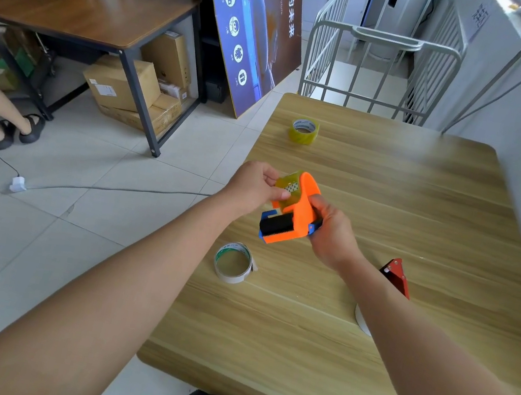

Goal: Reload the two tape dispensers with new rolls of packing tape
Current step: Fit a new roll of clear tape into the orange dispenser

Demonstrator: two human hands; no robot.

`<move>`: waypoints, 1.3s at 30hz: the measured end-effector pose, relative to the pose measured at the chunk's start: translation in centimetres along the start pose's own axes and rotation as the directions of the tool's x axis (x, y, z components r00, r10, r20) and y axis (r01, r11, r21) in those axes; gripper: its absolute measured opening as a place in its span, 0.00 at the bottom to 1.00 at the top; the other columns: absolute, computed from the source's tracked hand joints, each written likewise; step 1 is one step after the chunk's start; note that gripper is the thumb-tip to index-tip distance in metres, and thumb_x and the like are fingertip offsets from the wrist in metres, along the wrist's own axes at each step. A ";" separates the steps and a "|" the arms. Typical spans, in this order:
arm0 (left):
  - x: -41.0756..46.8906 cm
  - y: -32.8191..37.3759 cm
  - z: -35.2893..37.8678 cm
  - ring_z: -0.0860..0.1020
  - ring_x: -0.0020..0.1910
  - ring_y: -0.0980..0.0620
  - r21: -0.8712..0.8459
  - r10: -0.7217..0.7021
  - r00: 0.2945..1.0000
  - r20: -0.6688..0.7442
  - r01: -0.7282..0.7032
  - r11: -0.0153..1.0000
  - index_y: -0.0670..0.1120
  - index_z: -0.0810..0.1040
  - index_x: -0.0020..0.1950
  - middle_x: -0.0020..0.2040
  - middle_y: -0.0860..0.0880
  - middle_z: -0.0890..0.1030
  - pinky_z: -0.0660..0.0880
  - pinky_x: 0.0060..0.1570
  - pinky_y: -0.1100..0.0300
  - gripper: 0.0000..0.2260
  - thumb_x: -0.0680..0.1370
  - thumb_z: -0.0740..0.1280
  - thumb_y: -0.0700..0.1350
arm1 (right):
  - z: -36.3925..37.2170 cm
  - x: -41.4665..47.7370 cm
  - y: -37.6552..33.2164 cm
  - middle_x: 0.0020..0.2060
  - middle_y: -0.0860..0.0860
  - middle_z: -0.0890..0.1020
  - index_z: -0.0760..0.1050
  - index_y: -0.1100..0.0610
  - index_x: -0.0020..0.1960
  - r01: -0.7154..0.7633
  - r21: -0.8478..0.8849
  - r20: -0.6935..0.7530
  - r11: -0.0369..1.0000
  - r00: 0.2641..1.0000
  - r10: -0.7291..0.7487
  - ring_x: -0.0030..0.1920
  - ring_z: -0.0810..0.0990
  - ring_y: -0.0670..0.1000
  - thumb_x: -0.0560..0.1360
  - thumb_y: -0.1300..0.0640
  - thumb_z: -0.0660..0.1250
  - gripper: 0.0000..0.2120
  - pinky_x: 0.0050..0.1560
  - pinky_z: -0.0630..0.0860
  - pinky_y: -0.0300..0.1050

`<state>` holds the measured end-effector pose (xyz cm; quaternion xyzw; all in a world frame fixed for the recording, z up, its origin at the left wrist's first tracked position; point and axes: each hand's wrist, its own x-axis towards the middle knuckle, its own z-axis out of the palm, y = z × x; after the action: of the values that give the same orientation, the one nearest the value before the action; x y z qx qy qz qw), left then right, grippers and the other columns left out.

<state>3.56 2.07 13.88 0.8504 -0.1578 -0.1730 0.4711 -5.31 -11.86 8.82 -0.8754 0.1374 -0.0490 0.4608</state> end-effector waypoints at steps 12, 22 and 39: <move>-0.7 -0.6 0.3 0.76 0.42 0.53 -0.052 0.006 0.997 -0.077 -0.010 0.999 0.43 0.78 0.48 0.39 0.52 0.76 0.75 0.50 0.57 0.12 0.67 0.76 0.41 | 0.2 -0.5 0.1 0.51 0.59 0.79 0.73 0.55 0.61 0.005 -0.089 -0.014 0.996 1.000 -0.006 0.50 0.78 0.59 0.73 0.69 0.62 0.19 0.54 0.76 0.54; -0.9 -0.6 0.3 0.78 0.56 0.46 -0.062 0.016 1.000 0.006 -0.015 0.998 0.41 0.75 0.63 0.55 0.42 0.80 0.73 0.60 0.54 0.20 0.72 0.72 0.42 | 0.0 -0.7 -0.1 0.46 0.56 0.77 0.73 0.57 0.58 0.022 -0.105 -0.026 0.994 0.999 -0.025 0.44 0.75 0.57 0.72 0.70 0.61 0.17 0.46 0.72 0.46; -0.6 0.1 0.2 0.81 0.44 0.47 -0.143 -0.041 0.987 -0.156 0.018 0.990 0.40 0.80 0.48 0.45 0.42 0.82 0.80 0.50 0.52 0.04 0.74 0.68 0.36 | -0.1 -0.2 -0.4 0.48 0.60 0.79 0.74 0.52 0.55 0.058 -0.127 -0.028 0.990 0.998 -0.062 0.47 0.78 0.61 0.72 0.70 0.61 0.18 0.47 0.75 0.51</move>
<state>2.98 2.14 13.96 0.8283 -0.0946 -0.1226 0.5385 -5.41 -11.68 9.24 -0.9055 0.1215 -0.0681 0.4008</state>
